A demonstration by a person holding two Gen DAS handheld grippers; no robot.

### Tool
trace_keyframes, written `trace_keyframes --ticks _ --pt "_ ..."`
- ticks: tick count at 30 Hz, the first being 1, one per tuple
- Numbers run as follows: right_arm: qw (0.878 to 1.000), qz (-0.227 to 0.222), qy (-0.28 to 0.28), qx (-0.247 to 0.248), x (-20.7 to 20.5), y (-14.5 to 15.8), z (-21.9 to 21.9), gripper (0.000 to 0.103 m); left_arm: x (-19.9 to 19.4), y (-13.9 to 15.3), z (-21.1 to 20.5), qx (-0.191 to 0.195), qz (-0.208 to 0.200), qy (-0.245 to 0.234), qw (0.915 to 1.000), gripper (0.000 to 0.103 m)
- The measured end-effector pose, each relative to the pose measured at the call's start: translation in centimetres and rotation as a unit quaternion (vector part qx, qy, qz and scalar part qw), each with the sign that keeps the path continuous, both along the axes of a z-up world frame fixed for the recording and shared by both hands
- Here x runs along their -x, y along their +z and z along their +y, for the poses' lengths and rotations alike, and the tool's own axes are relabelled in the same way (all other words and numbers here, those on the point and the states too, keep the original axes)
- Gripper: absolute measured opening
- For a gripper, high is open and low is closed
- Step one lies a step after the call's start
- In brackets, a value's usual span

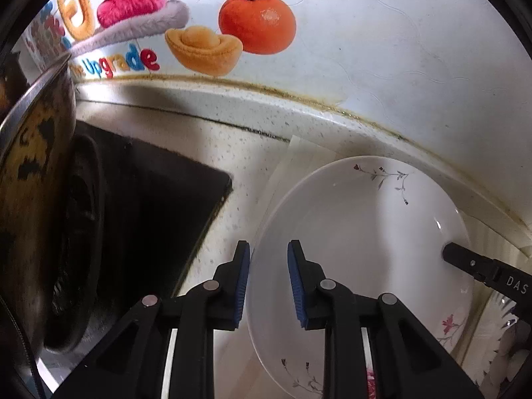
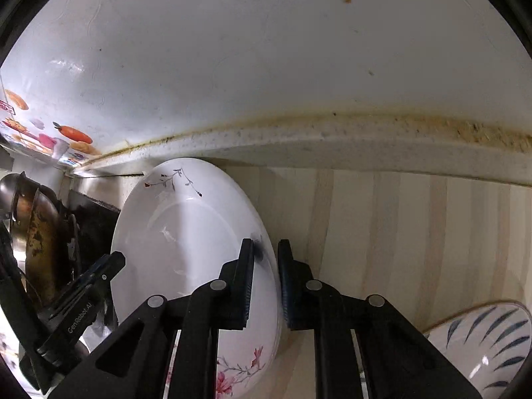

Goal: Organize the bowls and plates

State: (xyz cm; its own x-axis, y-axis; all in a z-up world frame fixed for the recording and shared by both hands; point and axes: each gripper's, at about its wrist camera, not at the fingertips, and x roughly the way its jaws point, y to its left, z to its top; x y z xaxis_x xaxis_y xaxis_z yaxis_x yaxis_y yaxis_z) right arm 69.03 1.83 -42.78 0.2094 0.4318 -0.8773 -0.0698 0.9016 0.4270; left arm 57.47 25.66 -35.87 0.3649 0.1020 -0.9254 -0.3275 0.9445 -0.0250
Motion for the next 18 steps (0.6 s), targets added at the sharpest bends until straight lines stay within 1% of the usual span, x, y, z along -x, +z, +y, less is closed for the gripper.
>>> trace_keyframes --ticks 2,4,10,13,18 --pt "1.000 0.002 -0.004 -0.006 0.4 0.1 -0.1 0.016 0.7 0.5 -0.3 0.009 0.001 0.000 1.0000 0.021" --pt "1.000 0.001 -0.004 -0.009 1.1 0.6 -0.7 0.016 1.1 1.1 -0.7 0.009 0.000 -0.004 1.0000 0.021" --pt "1.000 0.001 -0.003 -0.023 4.0 3.7 -3.2 0.016 4.5 4.3 -2.4 0.032 -0.007 -0.008 0.9994 0.021" --pt "1.000 0.002 0.004 -0.031 6.5 5.7 -5.0 0.016 6.9 6.4 -4.0 0.041 -0.014 -0.011 0.9990 0.021" --pt "1.000 0.007 0.012 -0.028 11.8 8.7 -8.7 0.016 11.7 9.7 -8.4 0.058 -0.014 -0.033 0.9977 0.021"
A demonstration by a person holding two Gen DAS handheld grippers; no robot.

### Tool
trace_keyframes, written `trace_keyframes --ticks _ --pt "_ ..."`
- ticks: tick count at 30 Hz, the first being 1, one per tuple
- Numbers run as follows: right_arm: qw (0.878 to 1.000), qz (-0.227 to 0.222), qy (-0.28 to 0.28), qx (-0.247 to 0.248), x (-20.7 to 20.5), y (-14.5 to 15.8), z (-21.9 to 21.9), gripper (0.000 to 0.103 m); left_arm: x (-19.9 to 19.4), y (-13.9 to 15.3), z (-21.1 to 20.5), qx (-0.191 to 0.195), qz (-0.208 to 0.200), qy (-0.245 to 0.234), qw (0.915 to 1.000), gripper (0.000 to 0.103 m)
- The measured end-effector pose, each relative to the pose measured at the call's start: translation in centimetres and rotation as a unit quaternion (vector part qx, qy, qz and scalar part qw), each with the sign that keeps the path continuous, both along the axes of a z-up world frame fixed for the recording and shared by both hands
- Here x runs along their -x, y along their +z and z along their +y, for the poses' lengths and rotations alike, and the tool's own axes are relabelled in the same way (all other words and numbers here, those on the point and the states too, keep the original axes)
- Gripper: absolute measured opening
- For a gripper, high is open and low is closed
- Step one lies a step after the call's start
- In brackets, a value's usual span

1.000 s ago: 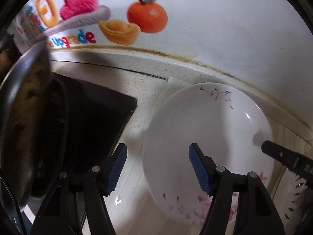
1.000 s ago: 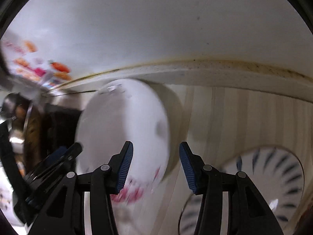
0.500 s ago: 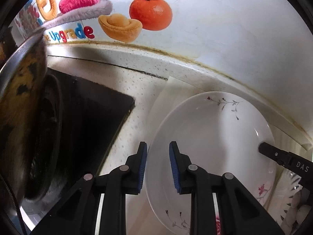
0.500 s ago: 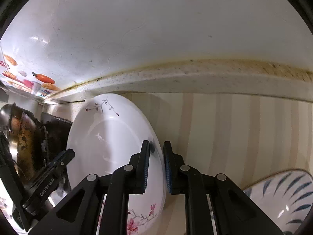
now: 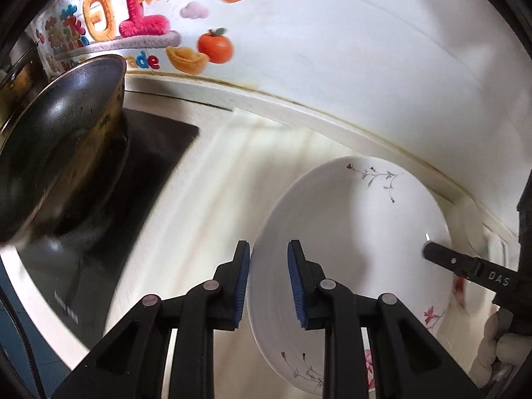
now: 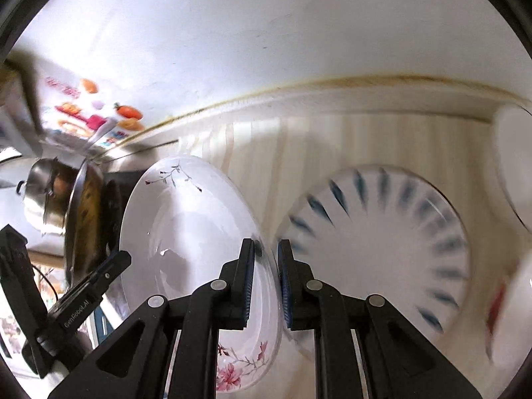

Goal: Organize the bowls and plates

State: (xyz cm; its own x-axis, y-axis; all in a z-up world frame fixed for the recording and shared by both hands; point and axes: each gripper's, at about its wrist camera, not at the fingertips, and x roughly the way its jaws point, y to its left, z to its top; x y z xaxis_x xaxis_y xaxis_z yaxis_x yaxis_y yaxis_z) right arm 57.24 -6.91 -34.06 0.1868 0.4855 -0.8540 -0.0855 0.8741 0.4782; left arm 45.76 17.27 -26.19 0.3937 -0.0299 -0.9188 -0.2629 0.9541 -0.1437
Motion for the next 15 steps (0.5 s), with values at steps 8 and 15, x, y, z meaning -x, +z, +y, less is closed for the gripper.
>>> trace_keyframes --ticks 8,15 --pt "1.000 0.017 -0.021 0.007 9.8 1.5 -8.6 0.016 6.9 1.8 -8.5 0.015 0.018 -0.062 0.9978 0.021" --pt "0.998 0.040 -0.047 0.020 16.9 -1.1 -15.7 0.016 9.9 -1.1 -14.7 0.022 0.064 -0.112 0.9914 0.021"
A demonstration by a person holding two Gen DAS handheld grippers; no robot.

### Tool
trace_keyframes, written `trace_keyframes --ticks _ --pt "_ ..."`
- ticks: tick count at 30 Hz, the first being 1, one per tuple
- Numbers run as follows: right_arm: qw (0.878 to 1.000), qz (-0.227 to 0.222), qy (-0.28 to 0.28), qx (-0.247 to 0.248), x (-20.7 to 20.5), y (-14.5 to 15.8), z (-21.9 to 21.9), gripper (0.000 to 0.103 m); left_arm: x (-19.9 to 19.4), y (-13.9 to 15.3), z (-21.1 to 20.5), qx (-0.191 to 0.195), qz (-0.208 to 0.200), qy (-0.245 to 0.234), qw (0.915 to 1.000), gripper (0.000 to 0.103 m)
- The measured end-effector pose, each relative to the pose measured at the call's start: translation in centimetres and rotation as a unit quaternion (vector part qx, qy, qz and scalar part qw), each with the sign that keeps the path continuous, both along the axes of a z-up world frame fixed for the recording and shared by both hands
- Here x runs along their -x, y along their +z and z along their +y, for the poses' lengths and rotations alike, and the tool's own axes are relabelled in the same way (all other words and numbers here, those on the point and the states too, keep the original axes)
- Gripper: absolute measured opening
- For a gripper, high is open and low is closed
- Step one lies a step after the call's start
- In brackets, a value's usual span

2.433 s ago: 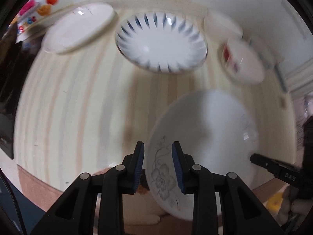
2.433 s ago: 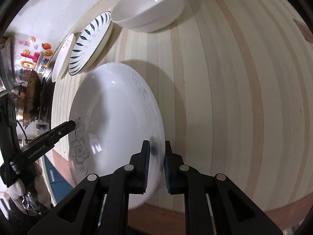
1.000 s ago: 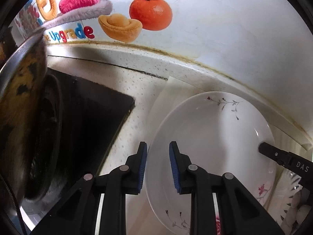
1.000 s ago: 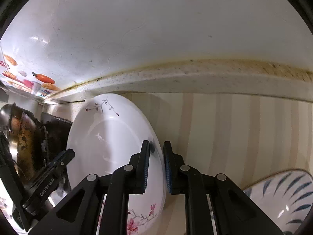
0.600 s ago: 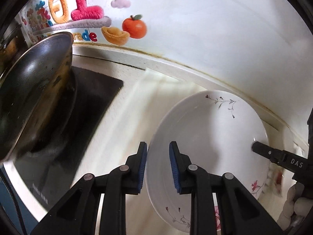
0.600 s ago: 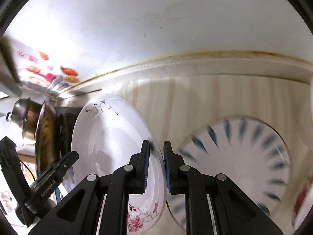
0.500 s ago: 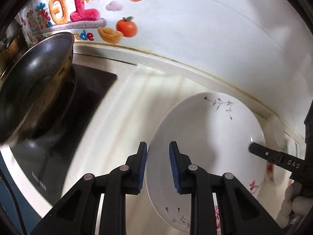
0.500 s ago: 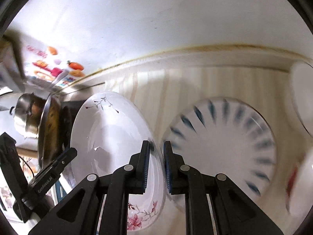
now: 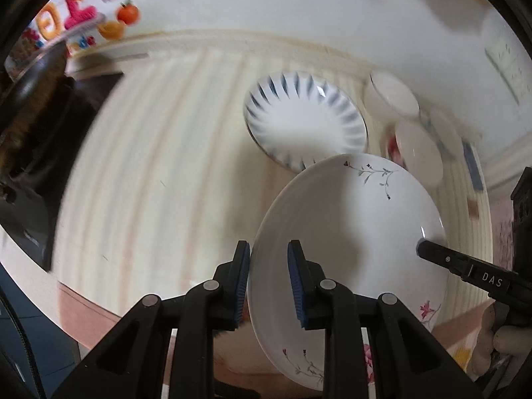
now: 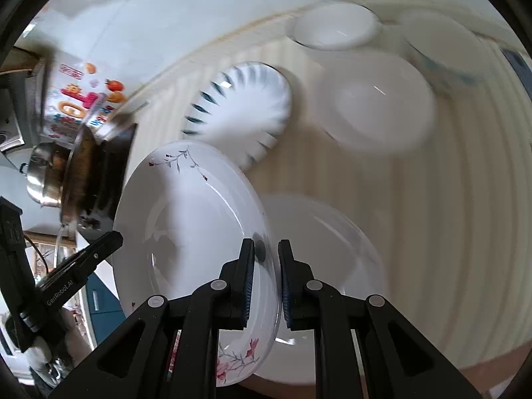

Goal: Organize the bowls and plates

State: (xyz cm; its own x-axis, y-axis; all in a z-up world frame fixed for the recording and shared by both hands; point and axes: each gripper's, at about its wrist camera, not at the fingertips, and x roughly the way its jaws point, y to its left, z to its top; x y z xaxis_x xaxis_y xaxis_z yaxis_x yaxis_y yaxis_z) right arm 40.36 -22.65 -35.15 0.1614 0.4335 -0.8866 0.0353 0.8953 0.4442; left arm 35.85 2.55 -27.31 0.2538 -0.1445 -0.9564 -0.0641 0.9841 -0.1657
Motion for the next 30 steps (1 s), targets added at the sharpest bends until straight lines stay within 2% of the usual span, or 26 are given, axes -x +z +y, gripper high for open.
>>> trace_keyframes --ticks 5,12,24,30 --pt "0.999 0.024 -0.021 -0.003 2.8 -3.1 -3.1 0.016 0.5 -2.4 -3.3 -0.023 0.021 -0.023 0.9993 0.021" --pt "0.999 0.024 -0.031 0.002 3.3 -4.9 -4.7 0.016 0.7 -4.4 -5.4 -0.052 0.028 -0.046 0.9972 0.021" --pt "1.000 0.016 -0.021 0.017 3.0 -5.0 -4.4 0.016 0.9 -5.9 -6.2 -0.081 0.035 -0.063 0.9941 0.021" --pt "0.999 0.021 -0.018 0.022 3.1 -4.9 -4.1 0.016 1.0 -5.9 -6.3 -0.077 0.037 -0.067 0.9941 0.021"
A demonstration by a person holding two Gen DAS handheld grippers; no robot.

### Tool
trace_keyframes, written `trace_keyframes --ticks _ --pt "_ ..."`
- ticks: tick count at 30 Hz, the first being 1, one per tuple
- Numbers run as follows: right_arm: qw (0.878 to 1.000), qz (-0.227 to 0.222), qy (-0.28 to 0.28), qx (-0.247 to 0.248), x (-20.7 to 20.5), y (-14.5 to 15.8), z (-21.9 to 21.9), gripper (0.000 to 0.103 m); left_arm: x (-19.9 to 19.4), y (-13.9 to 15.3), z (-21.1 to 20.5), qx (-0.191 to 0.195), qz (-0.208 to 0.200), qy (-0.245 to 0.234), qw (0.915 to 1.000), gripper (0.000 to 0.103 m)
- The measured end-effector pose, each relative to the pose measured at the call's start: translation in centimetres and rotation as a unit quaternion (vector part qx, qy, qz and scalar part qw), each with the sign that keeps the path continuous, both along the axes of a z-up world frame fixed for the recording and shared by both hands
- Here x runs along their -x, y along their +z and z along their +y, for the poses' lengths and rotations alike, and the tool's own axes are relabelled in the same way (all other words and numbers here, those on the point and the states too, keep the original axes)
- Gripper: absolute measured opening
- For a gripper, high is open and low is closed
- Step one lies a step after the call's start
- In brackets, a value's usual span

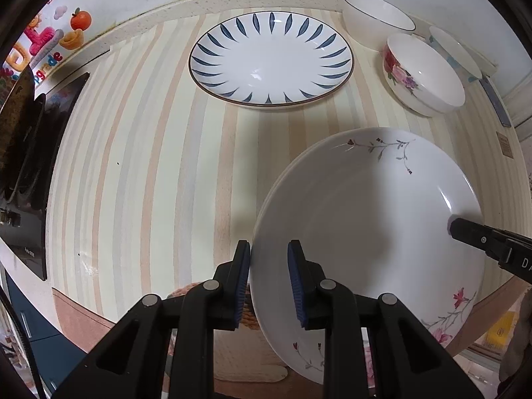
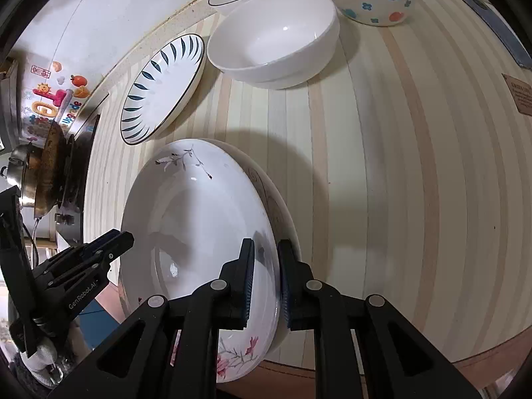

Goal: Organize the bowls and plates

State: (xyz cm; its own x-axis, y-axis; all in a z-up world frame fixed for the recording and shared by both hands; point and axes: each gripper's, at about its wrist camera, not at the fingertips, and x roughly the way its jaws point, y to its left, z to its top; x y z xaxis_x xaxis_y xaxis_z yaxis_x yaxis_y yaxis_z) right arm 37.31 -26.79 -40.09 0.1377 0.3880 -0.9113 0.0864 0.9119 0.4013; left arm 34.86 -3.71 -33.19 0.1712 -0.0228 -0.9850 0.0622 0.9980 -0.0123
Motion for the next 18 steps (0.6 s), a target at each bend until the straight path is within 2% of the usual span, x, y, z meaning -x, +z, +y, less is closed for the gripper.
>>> trace_keyframes --ticks 11,13,15,18 --pt "0.998 0.040 -0.027 -0.027 0.3 0.1 -1.1 0.020 0.0 0.0 0.5 0.016 0.013 -0.007 0.9998 0.021" --pt "0.998 0.044 -0.037 -0.027 0.4 0.6 -1.4 0.020 0.0 0.6 0.8 0.019 0.009 -0.008 0.9997 0.021" --pt "0.998 0.039 -0.050 -0.025 0.4 1.3 -2.1 0.025 -0.1 1.4 1.3 0.023 0.003 -0.006 0.9997 0.021" --pt "0.995 0.030 -0.078 -0.050 0.1 2.5 -3.2 0.025 -0.9 3.2 2.6 0.042 -0.005 0.001 0.9991 0.022"
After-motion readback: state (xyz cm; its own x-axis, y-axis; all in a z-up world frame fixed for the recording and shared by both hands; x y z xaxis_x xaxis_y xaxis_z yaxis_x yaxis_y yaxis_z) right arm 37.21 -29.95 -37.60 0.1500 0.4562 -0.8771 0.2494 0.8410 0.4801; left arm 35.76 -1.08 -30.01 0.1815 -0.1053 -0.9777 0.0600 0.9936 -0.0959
